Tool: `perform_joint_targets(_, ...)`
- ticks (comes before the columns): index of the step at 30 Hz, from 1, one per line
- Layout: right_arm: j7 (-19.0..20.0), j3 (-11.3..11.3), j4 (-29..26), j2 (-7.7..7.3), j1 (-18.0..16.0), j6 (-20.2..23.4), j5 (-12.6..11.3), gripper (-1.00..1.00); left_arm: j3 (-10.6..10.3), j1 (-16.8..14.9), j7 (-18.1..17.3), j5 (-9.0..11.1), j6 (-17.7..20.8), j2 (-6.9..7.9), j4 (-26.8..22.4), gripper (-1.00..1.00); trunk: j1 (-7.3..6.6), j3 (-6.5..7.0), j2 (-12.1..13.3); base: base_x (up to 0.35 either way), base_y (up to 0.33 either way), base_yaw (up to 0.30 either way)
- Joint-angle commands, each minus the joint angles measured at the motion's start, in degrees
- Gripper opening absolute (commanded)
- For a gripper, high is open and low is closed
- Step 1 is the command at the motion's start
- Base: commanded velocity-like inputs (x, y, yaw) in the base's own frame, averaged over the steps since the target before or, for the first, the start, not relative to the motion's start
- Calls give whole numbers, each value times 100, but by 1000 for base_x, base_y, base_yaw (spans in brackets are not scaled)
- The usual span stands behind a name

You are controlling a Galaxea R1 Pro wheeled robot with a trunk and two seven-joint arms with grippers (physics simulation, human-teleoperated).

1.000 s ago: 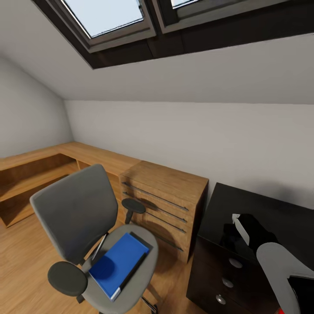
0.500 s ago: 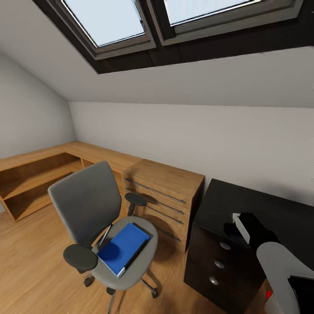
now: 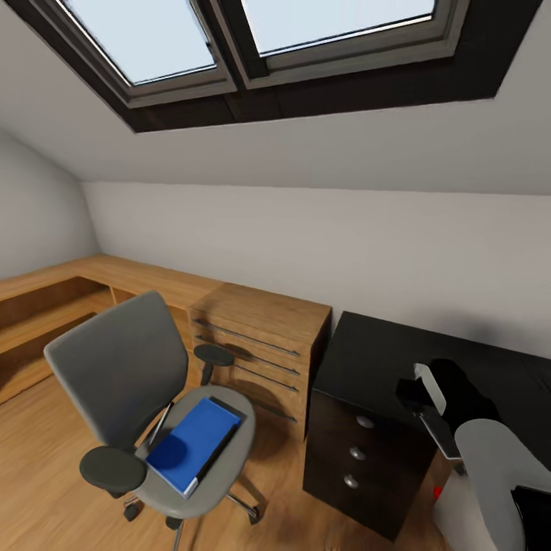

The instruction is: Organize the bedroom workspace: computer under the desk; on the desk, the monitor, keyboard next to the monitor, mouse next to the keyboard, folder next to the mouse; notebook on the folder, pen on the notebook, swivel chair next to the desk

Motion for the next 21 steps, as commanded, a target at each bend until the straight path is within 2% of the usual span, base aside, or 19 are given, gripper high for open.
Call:
perform_joint_targets(1, -37, -8, -10, 1, -4, 16, -37, -100, 21, -4, -23, 5, -9, -1, 30, 100, -23, 12, 38, 0, 0, -257)
perform_joint_targets(13, -54, -10, -7, -9, -4, -74, -21, -100, 21, -1, -33, 5, -1, -1, 57, 100, -286, 222, 519, 0, 0, -257)
perform_joint_targets(18, -59, -3, 24, -9, -4, -217, -11, -100, 16, -4, -34, 5, -2, -7, 57, 100, -396, 307, 719, 0, 0, -83)
perform_joint_targets(21, -51, -2, 33, -9, -3, -235, -10, -100, 13, -4, -43, 4, 4, -16, 57, 100, -462, 361, 840, -224, 0, -5)
